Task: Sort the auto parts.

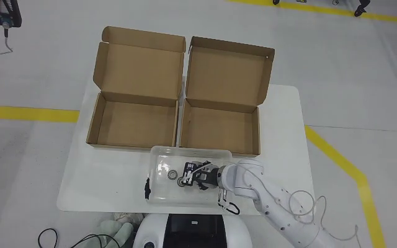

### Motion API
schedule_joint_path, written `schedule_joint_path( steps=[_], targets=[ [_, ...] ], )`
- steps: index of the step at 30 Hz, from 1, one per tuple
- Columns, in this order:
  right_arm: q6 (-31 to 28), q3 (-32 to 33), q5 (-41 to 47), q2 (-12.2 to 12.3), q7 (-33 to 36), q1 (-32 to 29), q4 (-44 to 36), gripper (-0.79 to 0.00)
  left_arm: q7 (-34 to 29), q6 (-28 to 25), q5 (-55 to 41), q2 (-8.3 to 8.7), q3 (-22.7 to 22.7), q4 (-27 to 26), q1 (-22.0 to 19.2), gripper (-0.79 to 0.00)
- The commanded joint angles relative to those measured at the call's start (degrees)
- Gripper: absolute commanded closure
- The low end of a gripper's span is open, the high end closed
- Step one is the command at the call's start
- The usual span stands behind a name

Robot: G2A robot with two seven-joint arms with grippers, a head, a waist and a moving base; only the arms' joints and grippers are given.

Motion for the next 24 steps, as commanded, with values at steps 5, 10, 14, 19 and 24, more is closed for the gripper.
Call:
schedule_joint_path(
  steps=[5, 10, 14, 19, 24],
  targets=[
    [0.53, 1.05, 0.84, 0.29, -1.42, -0.47, -0.86, 0.000, 0.00, 0.00, 0.00, 0.00, 0.00, 0.00, 0.00, -0.785],
    [-0.39, 2.55, 1.44, 0.72, -5.72, -1.27, -1.71, 0.000, 0.00, 0.00, 0.00, 0.00, 0.00, 0.00, 0.00, -0.785],
    [1.70, 4.30, 3.01, 1.05, -7.06, -2.54, -2.95, 0.000, 0.00, 0.00, 0.00, 0.00, 0.00, 0.00, 0.00, -0.785],
    [2.52, 6.33, 4.52, 1.40, -11.01, -3.64, -5.76, 0.000, 0.00, 0.00, 0.00, 0.00, 0.00, 0.00, 0.00, -0.785],
    [2.14, 7.48, 4.61, 1.40, -17.37, -2.80, -7.75, 0.000, 0.00, 0.00, 0.00, 0.00, 0.00, 0.00, 0.00, -0.785]
  ],
)
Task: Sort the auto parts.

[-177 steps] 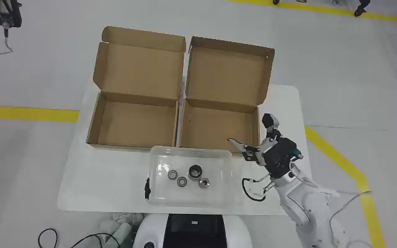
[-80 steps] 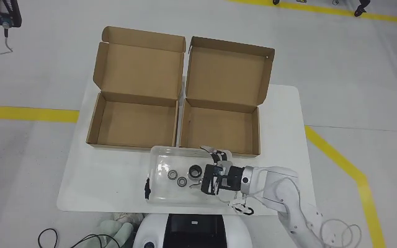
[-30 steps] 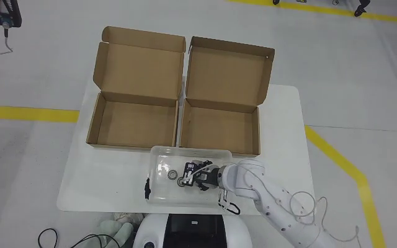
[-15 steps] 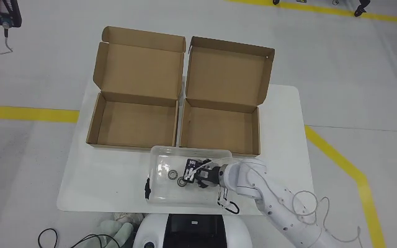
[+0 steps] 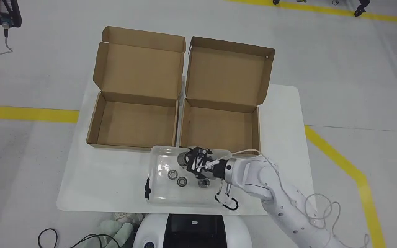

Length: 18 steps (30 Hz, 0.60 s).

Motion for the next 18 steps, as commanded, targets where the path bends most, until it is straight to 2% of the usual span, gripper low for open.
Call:
schedule_joint_path(
  steps=[1, 7, 11, 18],
  targets=[
    [0.16, 0.35, 0.00, -0.09, -2.62, 0.70, -0.74, 0.000, 0.00, 0.00, 0.00, 0.00, 0.00, 0.00, 0.00, -0.785],
    [-0.47, 1.68, 1.50, -0.54, -9.33, 4.48, -2.12, 0.000, 0.00, 0.00, 0.00, 0.00, 0.00, 0.00, 0.00, -0.785],
    [-1.61, 2.01, 3.55, -1.06, -15.54, 7.45, -0.22, 0.000, 0.00, 0.00, 0.00, 0.00, 0.00, 0.00, 0.00, -0.785],
    [-2.47, 2.97, 7.01, -1.94, -21.62, 12.83, 1.08, 0.000, 0.00, 0.00, 0.00, 0.00, 0.00, 0.00, 0.00, -0.785]
  ],
)
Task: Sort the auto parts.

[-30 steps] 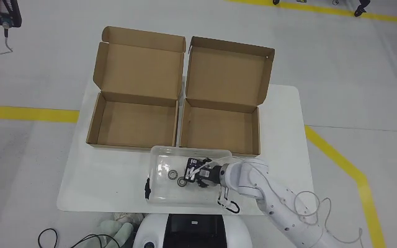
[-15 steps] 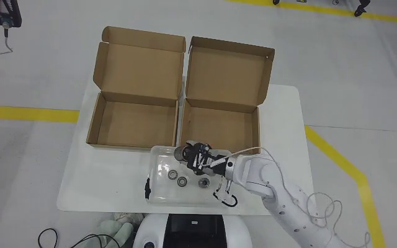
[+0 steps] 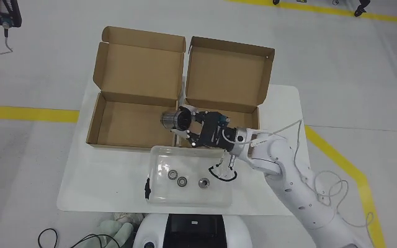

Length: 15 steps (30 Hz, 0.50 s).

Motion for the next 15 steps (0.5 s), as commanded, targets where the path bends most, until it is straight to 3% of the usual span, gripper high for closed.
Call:
schedule_joint_path(
  steps=[1, 6, 15],
  targets=[
    [-0.57, 0.75, 1.28, -0.14, -1.76, 1.35, -0.33, 0.000, 0.00, 0.00, 0.00, 0.00, 0.00, 0.00, 0.00, -0.785],
    [-2.05, 2.63, 2.48, -0.23, -5.49, 2.86, -0.84, 0.000, 0.00, 0.00, 0.00, 0.00, 0.00, 0.00, 0.00, -0.785],
    [-5.19, 6.81, 1.74, 0.44, -13.25, -1.05, -0.74, 0.000, 0.00, 0.00, 0.00, 0.00, 0.00, 0.00, 0.00, -0.785]
  ],
)
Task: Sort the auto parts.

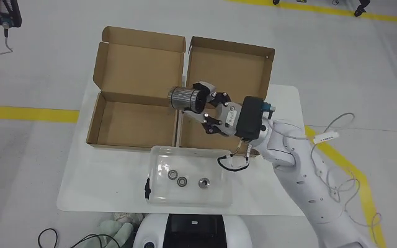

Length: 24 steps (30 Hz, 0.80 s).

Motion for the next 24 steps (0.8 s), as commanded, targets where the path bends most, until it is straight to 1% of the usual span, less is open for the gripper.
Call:
schedule_joint_path(
  steps=[1, 4, 6, 10, 12, 14, 18, 20, 22, 24],
  targets=[
    [-0.86, 0.88, -0.48, 0.21, -0.47, -0.88, -0.38, 0.000, 0.00, 0.00, 0.00, 0.00, 0.00, 0.00, 0.00, -0.785],
    [-1.64, 2.08, -1.20, 0.50, -0.75, -2.00, -0.72, 0.000, 0.00, 0.00, 0.00, 0.00, 0.00, 0.00, 0.00, -0.785],
    [-1.84, 2.65, -2.03, 0.68, 0.44, -2.47, -0.62, 0.000, 0.00, 0.00, 0.00, 0.00, 0.00, 0.00, 0.00, -0.785],
    [-1.37, 2.50, -3.04, 0.92, 7.05, -2.36, -0.45, 0.000, 0.00, 0.00, 0.00, 0.00, 0.00, 0.00, 0.00, -0.785],
    [-0.48, 2.17, -4.52, 1.09, 14.06, -1.71, 0.39, 0.000, 0.00, 0.00, 0.00, 0.00, 0.00, 0.00, 0.00, -0.785],
    [1.31, 1.33, -3.97, 1.09, 21.17, -1.15, 0.45, 0.000, 0.00, 0.00, 0.00, 0.00, 0.00, 0.00, 0.00, -0.785],
    [7.08, -0.56, -2.44, 0.92, 38.67, 0.74, 2.12, 0.000, 0.00, 0.00, 0.00, 0.00, 0.00, 0.00, 0.00, -0.785],
    [8.70, -1.81, 0.87, 0.62, 44.28, 2.15, 4.66, 0.000, 0.00, 0.00, 0.00, 0.00, 0.00, 0.00, 0.00, -0.785],
    [10.12, -3.28, 2.14, 0.30, 49.78, 4.19, 7.63, 0.000, 0.00, 0.00, 0.00, 0.00, 0.00, 0.00, 0.00, -0.785],
    [11.06, -4.84, 3.54, -0.09, 53.18, 5.97, 10.61, 0.000, 0.00, 0.00, 0.00, 0.00, 0.00, 0.00, 0.00, -0.785]
  ],
)
